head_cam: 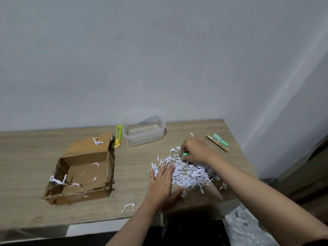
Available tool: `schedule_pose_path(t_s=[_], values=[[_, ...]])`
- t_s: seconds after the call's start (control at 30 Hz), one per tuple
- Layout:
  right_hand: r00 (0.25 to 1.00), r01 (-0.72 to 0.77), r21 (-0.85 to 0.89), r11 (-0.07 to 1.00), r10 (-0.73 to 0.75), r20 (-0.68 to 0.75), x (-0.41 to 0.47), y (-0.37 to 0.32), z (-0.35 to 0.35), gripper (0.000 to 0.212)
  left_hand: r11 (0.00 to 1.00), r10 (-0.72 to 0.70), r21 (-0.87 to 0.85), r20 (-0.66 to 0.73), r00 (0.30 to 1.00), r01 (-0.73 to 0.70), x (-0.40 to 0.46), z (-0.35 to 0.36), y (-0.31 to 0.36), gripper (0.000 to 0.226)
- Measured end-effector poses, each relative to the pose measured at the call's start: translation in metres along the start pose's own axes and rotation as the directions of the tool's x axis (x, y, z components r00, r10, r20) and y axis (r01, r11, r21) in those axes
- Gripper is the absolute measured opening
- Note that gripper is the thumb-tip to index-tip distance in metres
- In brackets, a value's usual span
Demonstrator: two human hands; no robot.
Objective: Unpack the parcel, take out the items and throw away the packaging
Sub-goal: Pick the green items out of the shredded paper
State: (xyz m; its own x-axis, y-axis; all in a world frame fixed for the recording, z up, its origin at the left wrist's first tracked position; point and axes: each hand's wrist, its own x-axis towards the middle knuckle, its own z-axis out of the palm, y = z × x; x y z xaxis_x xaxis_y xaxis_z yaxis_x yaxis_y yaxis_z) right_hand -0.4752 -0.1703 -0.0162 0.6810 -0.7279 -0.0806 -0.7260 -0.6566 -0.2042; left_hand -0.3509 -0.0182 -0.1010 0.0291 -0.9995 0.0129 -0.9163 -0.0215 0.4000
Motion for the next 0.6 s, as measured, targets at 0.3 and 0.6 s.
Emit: schedule_pose_path(t_s=[0.3, 0.6], values=[[0.944, -0.168, 0.680, 0.713, 0.316, -0.098, -0.016, 0.005, -0.040, 0.010, 1.000, 0.002, -0.016, -0.012, 1.000, -0.002, -0.001, 0.000, 0.000, 0.078], [0.847, -0.184, 0.919, 0.348, 0.531, -0.031, -0.028, 0.016, -0.052, 0.007, 0.999, 0.024, -0.028, -0.042, 0.999, -0.026, -0.003, 0.001, -0.002, 0.080]])
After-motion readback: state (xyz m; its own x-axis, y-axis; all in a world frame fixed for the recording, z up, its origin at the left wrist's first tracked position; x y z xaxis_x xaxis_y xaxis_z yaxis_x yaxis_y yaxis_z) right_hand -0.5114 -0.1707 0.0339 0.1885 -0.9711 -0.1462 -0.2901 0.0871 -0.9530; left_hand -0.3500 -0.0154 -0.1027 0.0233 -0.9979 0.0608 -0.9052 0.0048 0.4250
